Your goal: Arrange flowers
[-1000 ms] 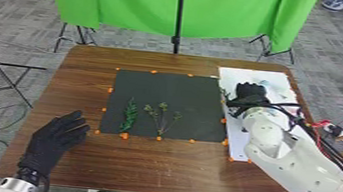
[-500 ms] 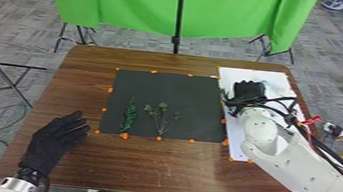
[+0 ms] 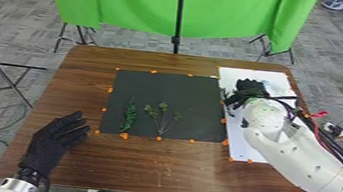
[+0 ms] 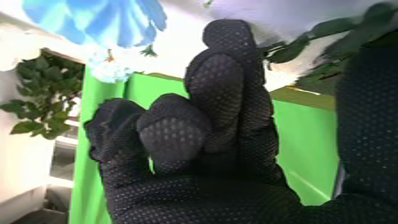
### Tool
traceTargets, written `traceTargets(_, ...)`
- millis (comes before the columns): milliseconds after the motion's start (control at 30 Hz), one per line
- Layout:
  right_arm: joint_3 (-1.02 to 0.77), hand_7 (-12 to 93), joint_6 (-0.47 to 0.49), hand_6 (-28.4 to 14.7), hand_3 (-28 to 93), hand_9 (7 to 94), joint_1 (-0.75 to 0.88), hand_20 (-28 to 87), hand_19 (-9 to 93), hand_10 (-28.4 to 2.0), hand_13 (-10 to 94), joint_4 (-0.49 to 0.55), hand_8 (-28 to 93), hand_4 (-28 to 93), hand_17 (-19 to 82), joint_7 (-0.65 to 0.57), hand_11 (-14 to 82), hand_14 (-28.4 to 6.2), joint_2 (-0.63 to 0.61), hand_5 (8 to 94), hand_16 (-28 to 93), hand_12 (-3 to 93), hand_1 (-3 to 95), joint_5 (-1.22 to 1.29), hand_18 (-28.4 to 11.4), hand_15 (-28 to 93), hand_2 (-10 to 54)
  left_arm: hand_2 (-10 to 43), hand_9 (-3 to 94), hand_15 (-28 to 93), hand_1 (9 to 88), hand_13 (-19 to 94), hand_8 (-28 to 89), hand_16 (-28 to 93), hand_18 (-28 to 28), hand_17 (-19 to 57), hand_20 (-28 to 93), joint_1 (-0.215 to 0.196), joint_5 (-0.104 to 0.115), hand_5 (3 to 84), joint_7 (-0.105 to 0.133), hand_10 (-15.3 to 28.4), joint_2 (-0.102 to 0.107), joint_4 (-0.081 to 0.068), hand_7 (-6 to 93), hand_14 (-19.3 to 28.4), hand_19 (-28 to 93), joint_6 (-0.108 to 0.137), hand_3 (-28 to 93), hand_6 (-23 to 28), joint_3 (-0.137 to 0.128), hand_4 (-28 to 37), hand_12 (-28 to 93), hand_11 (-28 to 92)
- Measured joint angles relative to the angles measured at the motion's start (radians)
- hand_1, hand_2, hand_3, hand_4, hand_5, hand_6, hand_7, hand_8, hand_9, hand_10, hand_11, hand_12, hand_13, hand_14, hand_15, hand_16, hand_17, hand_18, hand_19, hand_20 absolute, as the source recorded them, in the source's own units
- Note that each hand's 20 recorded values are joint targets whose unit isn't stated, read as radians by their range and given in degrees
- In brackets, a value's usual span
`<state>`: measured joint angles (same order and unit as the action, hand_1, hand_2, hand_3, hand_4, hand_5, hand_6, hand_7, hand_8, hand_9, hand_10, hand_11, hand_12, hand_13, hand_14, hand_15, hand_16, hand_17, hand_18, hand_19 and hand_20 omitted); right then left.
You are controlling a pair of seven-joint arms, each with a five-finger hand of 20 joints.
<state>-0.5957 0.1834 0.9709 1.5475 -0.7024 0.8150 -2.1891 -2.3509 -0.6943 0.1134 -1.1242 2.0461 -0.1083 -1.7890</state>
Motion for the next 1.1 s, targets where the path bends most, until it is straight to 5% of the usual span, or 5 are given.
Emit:
traceTargets(133, -0.015, 39, 0.002, 2.1, 63, 85.7, 0.0, 53, 93, -8.3, 78, -0.002, -16, -28, 45, 0.011, 49.6, -7.2, 0.0, 79.1, 33, 33.6, 40.5, 0.03, -20.5, 76, -9.5, 1.2, 33.6, 37, 24.1, 26, -9, -1, 21.0, -8.0, 8, 0.0, 0.0, 38.4, 0.0, 13.0, 0.0, 0.0, 19.2, 15.7, 50, 0.0, 70, 4.8, 0.0, -26.3, 17, 25)
traceTargets(333, -0.015, 38, 0.034, 1.8, 56, 86.6, 0.002, 52, 93, -7.2, 78, 0.002, 2, -28, 44, 0.069, 49.3, -6.8, -0.002, 79.4, 34, 33.9, 49.5, -0.017, -20.1, 75, -9.5, 1.2, 33.6, 37, 24.1, 26, -9, -1, 21.0, -8.0, 7, -0.002, 0.0, 38.4, 0.002, 13.0, 0.0, 0.0, 19.1, 15.6, 50, 0.0, 70, 4.9, 0.001, -26.3, 17, 25)
traceTargets(600, -0.012, 41, 0.077, 2.0, 72, 86.4, 0.002, 51, 93, -6.0, 77, 0.016, 3, -28, 44, 0.159, 50.6, -6.1, -0.002, 78.8, 34, 34.5, 49.8, -0.081, -19.5, 76, -9.5, 1.2, 33.5, 37, 24.1, 26, -8, -1, 21.0, -8.1, 8, -0.001, 0.0, 38.4, 0.002, 13.1, 0.0, 0.0, 19.1, 15.7, 50, 0.0, 70, 4.9, 0.001, -26.3, 17, 25)
traceTargets(767, -0.002, 54, 0.068, -0.8, 84, 81.8, 0.005, 57, 93, -7.3, 75, 0.018, 8, -27, 42, 0.182, 62.4, -7.2, -0.004, 73.3, 37, 39.4, 45.4, -0.101, -20.4, 81, -9.5, 1.2, 33.5, 36, 24.1, 26, -8, -1, 21.0, -8.1, 8, -0.001, 0.0, 38.4, 0.003, 13.1, 0.0, 0.0, 19.1, 15.6, 50, 0.0, 70, 4.8, 0.001, -26.3, 17, 25)
traceTargets(1100, 0.054, 66, -0.178, -1.9, 91, 82.6, 0.051, 68, 93, -8.5, 77, 0.014, 20, -13, 44, 0.236, 76.1, -8.7, -0.053, 69.7, 35, 40.5, 34.9, -0.203, -23.0, 90, -4.8, 1.3, 33.5, 37, 24.1, 26, -9, -1, 20.9, -8.0, 8, -0.001, 0.0, 38.4, 0.004, 13.0, -0.002, 0.0, 19.1, 15.7, 50, 0.0, 70, 4.8, 0.001, -26.3, 17, 25)
